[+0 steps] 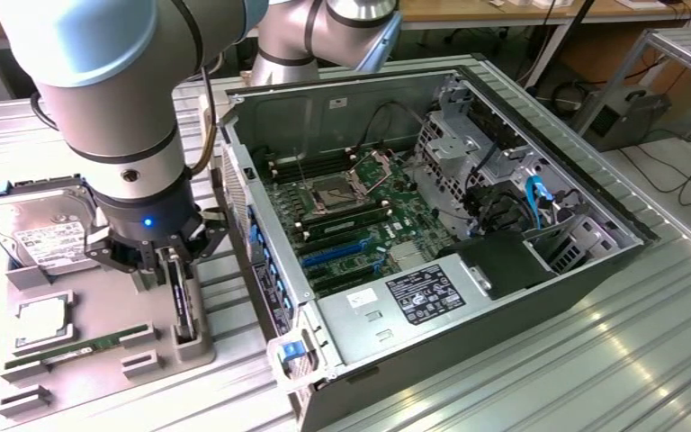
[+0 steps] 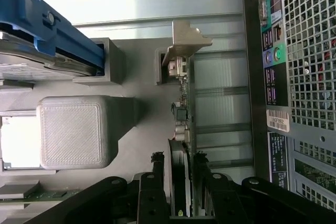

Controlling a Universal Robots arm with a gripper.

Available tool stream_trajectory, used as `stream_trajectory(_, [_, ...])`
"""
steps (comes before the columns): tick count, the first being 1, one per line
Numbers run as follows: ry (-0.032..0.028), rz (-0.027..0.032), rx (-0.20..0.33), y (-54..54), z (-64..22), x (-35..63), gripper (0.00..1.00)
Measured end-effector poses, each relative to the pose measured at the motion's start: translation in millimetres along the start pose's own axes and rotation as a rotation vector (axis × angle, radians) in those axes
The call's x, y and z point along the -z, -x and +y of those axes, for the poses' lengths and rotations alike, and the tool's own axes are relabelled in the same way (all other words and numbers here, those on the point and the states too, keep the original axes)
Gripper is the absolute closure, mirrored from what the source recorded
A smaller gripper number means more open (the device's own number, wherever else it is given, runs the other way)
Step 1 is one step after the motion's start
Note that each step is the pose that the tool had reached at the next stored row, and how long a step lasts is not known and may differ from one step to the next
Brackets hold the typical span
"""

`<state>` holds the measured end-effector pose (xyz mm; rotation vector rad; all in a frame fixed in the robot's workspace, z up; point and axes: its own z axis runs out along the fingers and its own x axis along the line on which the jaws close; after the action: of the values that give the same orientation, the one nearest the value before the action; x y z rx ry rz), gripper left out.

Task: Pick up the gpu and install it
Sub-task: 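Pick up the gpu and move the gpu toward the slot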

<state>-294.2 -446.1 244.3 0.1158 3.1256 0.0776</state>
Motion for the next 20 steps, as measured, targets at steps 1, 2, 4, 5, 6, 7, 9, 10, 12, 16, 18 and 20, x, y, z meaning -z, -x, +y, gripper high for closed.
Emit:
stream_trajectory(1, [0.0000, 0.0000, 0.000, 0.0, 0.0, 0.0, 0.65])
stream_trajectory(2, [0.0001, 0.0001, 0.000, 0.0, 0.0, 0.0, 0.65])
stream_trajectory(4, [0.0000, 0.0000, 0.000, 0.0, 0.0, 0.0, 0.72])
stream_trajectory(5, [0.0000, 0.0000, 0.000, 0.0, 0.0, 0.0, 0.74])
stream_trajectory(6, [0.0000, 0.0001, 0.001, 0.0, 0.0, 0.0, 0.74])
stream_trajectory(7, [0.0001, 0.0002, 0.006, 0.0, 0.0, 0.0, 0.74])
stream_trajectory(9, [0.0003, 0.0015, 0.028, 0.0, 0.0, 0.0, 0.74])
stream_trajectory(10, [0.0004, 0.0022, 0.042, 0.0, 0.0, 0.0, 0.74])
stream_trajectory(12, [0.0006, 0.0030, 0.059, 0.0, 0.0, 0.0, 0.74])
stream_trajectory(16, [0.0030, 0.0032, 0.064, 0.1, 0.3, 5.6, 0.74])
stream_trajectory(18, [0.0048, 0.0034, 0.066, 0.2, 0.8, 15.9, 0.74])
stream_trajectory(20, [0.0066, 0.0036, 0.067, 0.3, 1.0, 22.8, 0.74])
